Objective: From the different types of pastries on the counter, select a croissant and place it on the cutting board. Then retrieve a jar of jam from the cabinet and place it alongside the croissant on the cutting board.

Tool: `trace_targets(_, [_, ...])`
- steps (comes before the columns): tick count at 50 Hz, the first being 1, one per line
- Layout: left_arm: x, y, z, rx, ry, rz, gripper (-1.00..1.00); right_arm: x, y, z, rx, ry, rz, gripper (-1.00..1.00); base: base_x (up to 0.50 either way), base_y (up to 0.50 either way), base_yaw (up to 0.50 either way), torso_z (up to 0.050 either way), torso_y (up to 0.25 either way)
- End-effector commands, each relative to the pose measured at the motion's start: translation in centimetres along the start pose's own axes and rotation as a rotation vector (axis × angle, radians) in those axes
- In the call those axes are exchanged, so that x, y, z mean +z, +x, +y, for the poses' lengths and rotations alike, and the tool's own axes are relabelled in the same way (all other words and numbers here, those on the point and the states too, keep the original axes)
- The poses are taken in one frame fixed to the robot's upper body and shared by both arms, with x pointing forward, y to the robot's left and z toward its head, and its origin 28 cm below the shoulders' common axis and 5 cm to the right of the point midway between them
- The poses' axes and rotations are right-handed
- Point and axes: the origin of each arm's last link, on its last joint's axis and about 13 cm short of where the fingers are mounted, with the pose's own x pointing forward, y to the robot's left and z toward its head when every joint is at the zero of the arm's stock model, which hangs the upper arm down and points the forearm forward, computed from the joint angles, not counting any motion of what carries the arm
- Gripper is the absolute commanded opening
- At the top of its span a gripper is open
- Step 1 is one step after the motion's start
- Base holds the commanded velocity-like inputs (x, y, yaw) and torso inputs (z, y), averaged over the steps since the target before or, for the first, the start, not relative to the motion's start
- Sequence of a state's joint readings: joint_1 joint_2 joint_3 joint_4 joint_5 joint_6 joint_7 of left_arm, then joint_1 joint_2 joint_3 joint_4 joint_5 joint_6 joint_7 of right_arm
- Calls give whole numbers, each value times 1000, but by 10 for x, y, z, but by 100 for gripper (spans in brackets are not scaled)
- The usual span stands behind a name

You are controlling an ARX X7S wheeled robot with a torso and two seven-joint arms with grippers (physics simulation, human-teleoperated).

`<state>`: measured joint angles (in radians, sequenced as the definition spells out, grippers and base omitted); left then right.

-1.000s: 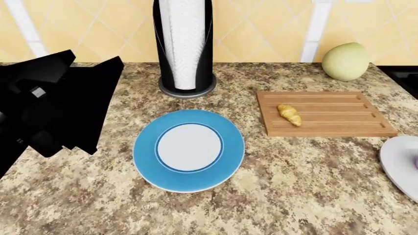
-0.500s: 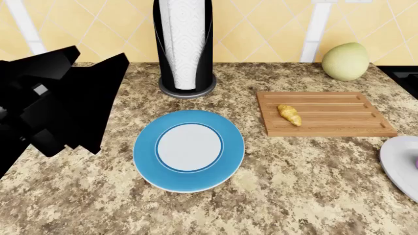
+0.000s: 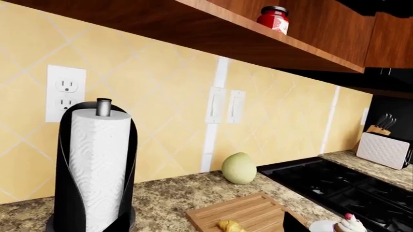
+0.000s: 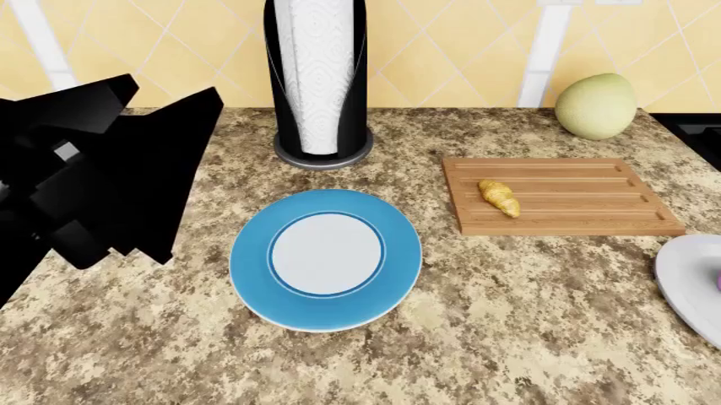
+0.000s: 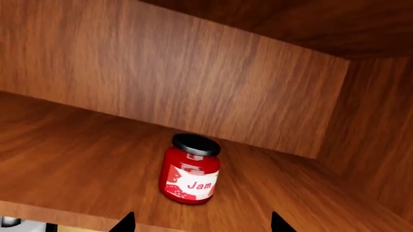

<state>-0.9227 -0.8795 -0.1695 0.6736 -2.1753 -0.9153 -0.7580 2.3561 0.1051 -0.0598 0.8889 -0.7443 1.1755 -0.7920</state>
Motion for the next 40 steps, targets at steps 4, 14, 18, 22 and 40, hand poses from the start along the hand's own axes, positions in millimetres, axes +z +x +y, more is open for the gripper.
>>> trace_targets(4, [1, -1, 0, -4, 4, 3, 100, -1, 3, 3, 14, 26, -19, 100, 0, 0, 0, 0, 0])
trace_targets(14, [11, -2, -5, -28, 9, -3, 100, -6, 9, 2, 28, 79, -6, 100, 0, 0, 0, 0, 0])
trace_targets(18, [16, -3, -8, -51, -3, -6, 100, -7, 11, 4, 34, 82, -5, 100, 39, 0, 0, 0, 0])
trace_targets(22, [21, -4, -11, -85, -36, -15, 100, -7, 12, 4, 32, 85, -7, 100, 86, 0, 0, 0, 0])
trace_targets(40, [32, -8, -19, -146, -52, -47, 100, -9, 7, -6, 1, 99, -7, 100, 95, 0, 0, 0, 0])
